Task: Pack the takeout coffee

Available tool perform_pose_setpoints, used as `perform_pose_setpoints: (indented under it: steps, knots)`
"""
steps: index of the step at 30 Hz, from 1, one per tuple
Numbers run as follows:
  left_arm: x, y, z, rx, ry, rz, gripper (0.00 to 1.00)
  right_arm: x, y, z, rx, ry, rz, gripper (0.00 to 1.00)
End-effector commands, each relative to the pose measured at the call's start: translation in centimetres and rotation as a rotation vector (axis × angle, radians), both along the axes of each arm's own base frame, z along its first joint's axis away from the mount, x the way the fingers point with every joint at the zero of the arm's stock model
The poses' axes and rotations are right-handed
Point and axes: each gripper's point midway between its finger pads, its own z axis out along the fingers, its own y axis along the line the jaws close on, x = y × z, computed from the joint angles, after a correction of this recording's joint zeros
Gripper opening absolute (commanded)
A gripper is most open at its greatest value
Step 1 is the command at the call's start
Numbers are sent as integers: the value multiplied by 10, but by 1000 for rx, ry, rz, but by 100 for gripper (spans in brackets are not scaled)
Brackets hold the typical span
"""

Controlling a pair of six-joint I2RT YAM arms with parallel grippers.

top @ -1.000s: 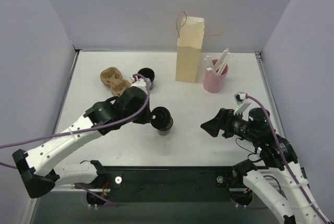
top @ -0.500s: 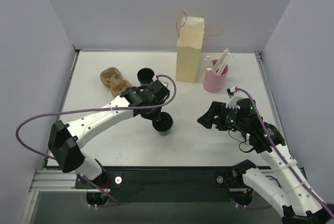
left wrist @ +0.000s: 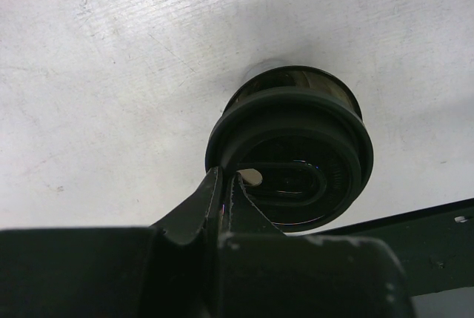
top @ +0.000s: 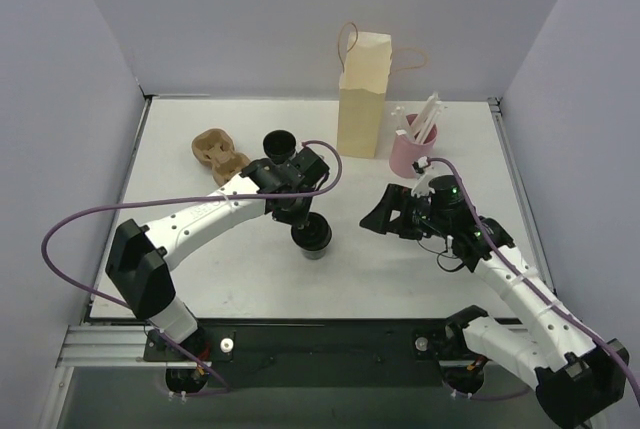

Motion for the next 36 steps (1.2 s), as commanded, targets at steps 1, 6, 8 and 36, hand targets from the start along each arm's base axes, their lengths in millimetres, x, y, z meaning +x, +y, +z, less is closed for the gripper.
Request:
perform_pose_setpoints:
  steps: [1, 6, 8, 36]
  knots:
    - [9, -6, 6, -29, -15, -2, 0, 10, 27, 10, 100, -21, 54, 77]
    - [12, -7, 1, -36, -5, 0, 0, 16, 38, 8, 91, -15, 72, 77]
    - [13, -7, -2, -33, -1, 3, 0, 18, 42, 5, 88, -10, 80, 77]
    - [11, -7, 1, -47, 8, 14, 0, 28, 91, -30, 80, 57, 204, 67]
